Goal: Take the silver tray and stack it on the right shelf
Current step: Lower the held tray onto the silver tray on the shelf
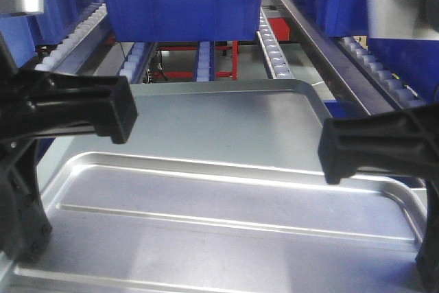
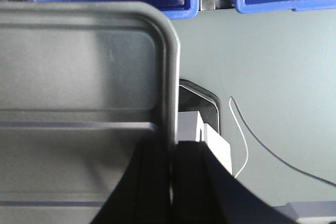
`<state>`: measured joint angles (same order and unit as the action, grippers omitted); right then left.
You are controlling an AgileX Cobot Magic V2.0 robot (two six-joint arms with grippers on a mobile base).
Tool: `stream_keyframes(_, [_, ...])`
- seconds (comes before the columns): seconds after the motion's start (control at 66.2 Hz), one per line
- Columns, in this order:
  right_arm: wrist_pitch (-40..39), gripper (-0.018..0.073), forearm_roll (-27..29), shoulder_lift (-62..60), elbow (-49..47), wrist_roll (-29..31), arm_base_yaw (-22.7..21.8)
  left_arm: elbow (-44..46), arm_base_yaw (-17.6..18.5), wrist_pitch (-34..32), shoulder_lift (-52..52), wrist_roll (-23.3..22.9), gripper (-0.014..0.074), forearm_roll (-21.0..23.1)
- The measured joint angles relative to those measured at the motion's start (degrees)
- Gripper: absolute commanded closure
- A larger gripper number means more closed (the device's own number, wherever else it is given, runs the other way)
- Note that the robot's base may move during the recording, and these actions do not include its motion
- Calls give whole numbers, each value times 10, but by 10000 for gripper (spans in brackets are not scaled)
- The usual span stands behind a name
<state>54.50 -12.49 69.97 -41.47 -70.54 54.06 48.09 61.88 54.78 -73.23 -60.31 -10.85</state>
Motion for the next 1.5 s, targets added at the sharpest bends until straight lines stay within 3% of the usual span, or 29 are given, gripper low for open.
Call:
stream_keyframes(0.498, [2,495,0,0,0,1,0,0,0,-1,0,0,696,2])
stream_keyframes(0.77, [-8,495,-1,0,-29,96,-11,0,-5,5,0,2,696,-11])
stream_keyframes(1.103, [3,495,-7,70,-129,207,-92,13,-111,-56,-3,119,696,4])
stream_keyframes(1.495, [-79,495,39,216,-236,312,-204,93,-270,-117,-109,318,695,65])
